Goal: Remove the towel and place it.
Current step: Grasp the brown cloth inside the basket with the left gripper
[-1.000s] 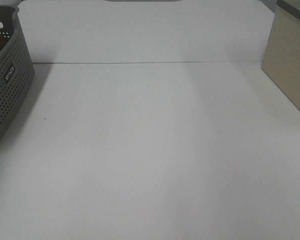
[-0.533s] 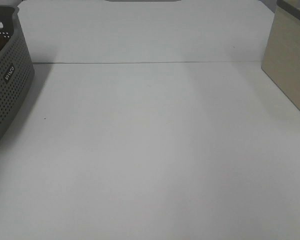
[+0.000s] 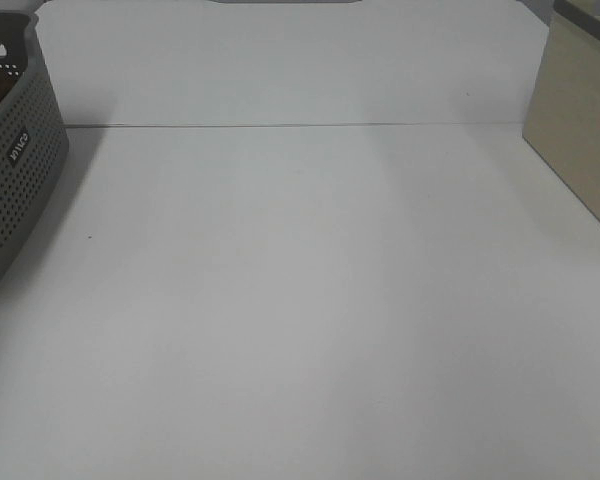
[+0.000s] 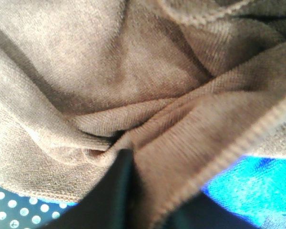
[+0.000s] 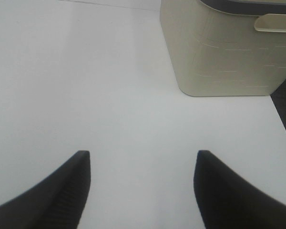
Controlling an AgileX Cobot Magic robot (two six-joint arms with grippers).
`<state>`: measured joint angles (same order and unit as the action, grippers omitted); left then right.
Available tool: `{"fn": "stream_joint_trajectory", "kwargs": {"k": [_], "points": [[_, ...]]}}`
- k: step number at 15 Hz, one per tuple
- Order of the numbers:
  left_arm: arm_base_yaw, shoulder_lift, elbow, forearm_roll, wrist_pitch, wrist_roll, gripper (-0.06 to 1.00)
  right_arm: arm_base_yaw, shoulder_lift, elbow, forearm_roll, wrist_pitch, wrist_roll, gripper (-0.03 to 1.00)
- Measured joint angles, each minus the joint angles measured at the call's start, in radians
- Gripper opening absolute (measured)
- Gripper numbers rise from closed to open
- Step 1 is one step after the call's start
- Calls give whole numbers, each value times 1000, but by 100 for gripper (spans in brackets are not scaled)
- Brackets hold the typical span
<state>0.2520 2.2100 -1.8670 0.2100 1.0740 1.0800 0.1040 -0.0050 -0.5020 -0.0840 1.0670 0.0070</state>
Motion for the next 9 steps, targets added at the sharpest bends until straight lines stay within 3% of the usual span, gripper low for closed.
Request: {"fn": "stream_joint_trajectory", "kwargs": {"k": [6,9], "points": [[0,0,0,0,16,-45,7,0,0,0,0,0,0,62],[-4,-3,-48,0,120,-58,0,0,0,0,0,0,0,62]]}}
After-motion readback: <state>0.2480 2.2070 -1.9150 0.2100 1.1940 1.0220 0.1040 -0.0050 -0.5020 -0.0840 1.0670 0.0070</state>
